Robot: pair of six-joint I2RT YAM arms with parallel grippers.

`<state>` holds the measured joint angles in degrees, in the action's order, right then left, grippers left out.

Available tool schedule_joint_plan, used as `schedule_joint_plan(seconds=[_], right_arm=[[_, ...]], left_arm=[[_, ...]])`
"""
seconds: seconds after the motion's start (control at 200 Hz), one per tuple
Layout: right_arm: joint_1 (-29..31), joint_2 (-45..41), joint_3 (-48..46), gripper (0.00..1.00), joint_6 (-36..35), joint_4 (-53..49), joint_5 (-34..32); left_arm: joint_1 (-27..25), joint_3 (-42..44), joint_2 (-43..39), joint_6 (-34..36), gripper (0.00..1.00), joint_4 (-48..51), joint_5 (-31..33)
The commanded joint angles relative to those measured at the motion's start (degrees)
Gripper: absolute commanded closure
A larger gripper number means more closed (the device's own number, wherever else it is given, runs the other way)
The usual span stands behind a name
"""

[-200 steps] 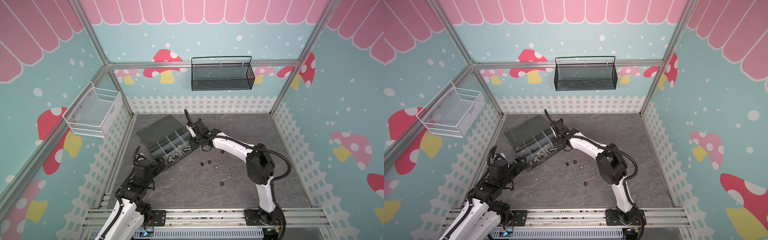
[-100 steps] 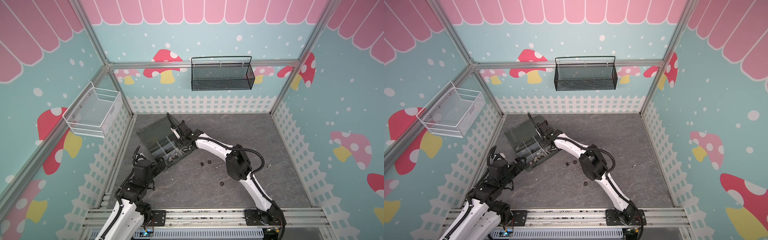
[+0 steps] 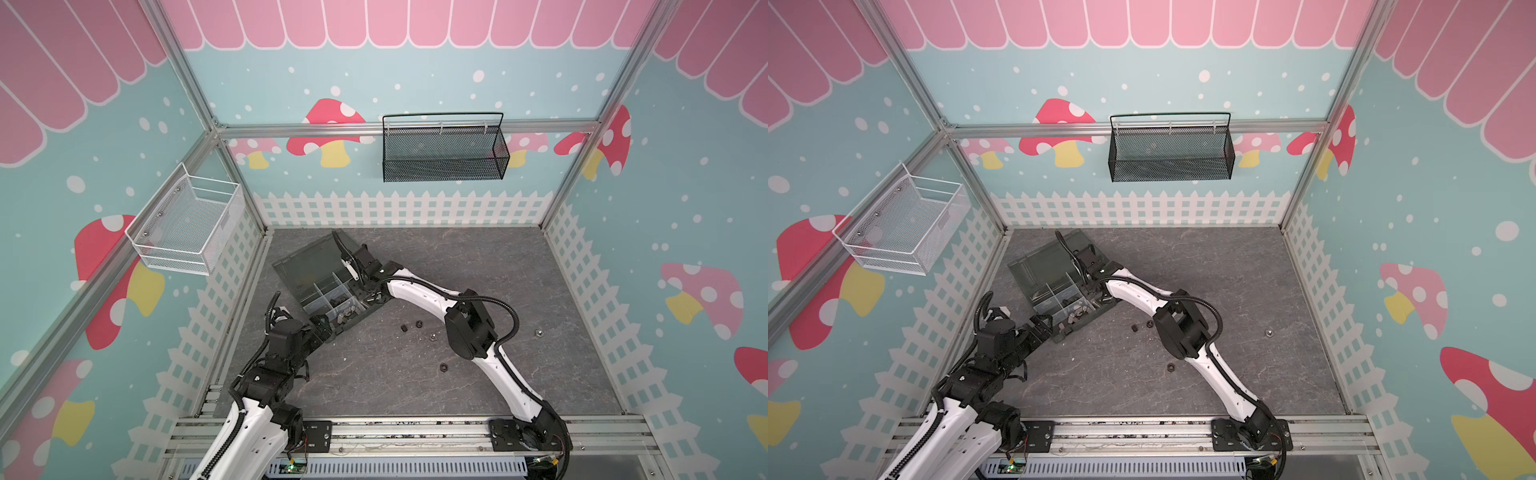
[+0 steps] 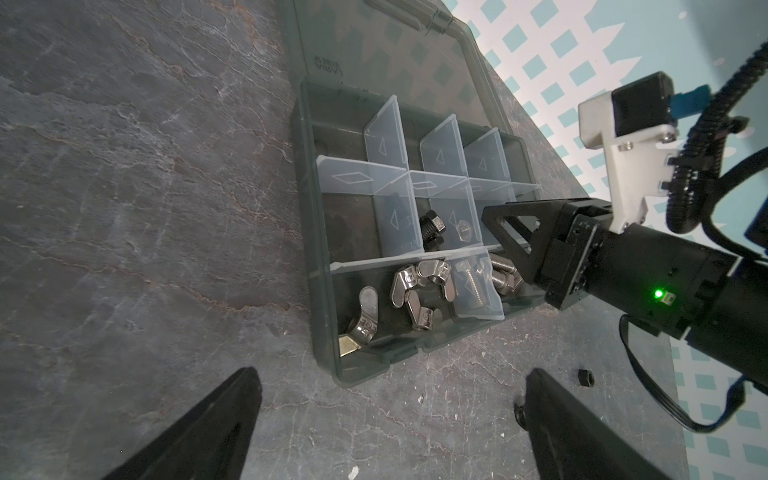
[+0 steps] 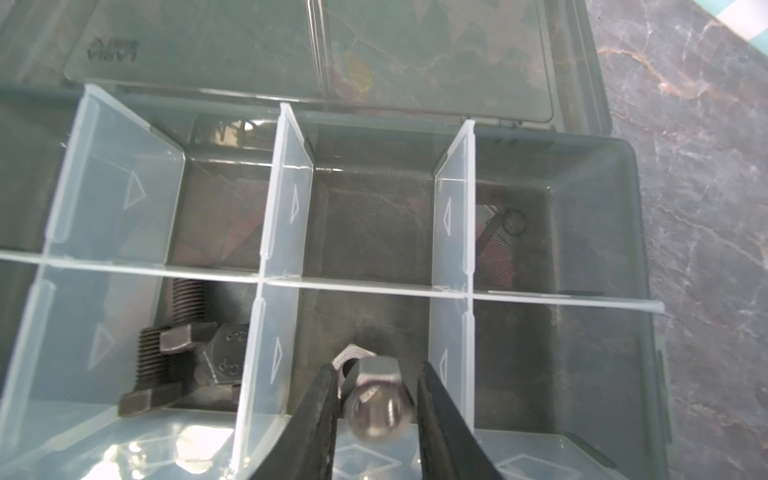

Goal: Sort the screws and nuts into containers
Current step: 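Open the right gripper to release the nut into the compartment, then swing the right gripper out to a silver nut near the booth wall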

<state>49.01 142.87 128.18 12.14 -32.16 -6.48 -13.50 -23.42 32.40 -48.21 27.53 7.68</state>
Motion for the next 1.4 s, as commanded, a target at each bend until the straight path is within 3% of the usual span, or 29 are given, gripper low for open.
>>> schedule_joint_plan(seconds=[0.0,0.355,0.725,0.89,1.156,1.396], right_arm=[[-0.06,-0.62,1.63,0.59,-0.72,-1.41,-0.67],[-0.65,-10.14,-2.00,0.55,3.17,-7.44,-4.43],[-6.47,-43.55,-37.63,0.52,14.73,-8.41,-7.85],[-11.01,-53.83,-46.35,0.52,18.50,-12.76,-7.77],[-19.88,-61.67,-55.48,0.52,21.11,-18.25,-4.72],[-21.49,-62.88,-61.97,0.51,23.53,-17.76,-3.66]], left_arm=[[0.33,-0.39,-0.34,-0.31,0.00,-0.46,-0.13],[0.38,-2.62,0.81,3.65,0.00,-0.37,-0.82],[0.40,-3.47,0.68,7.52,0.00,-0.13,-0.23],[0.40,-3.41,0.44,9.62,0.00,-0.46,-1.07],[0.40,-1.08,2.06,12.10,0.00,-2.47,-1.21],[0.40,-2.10,6.67,14.43,0.00,-4.36,-1.51]])
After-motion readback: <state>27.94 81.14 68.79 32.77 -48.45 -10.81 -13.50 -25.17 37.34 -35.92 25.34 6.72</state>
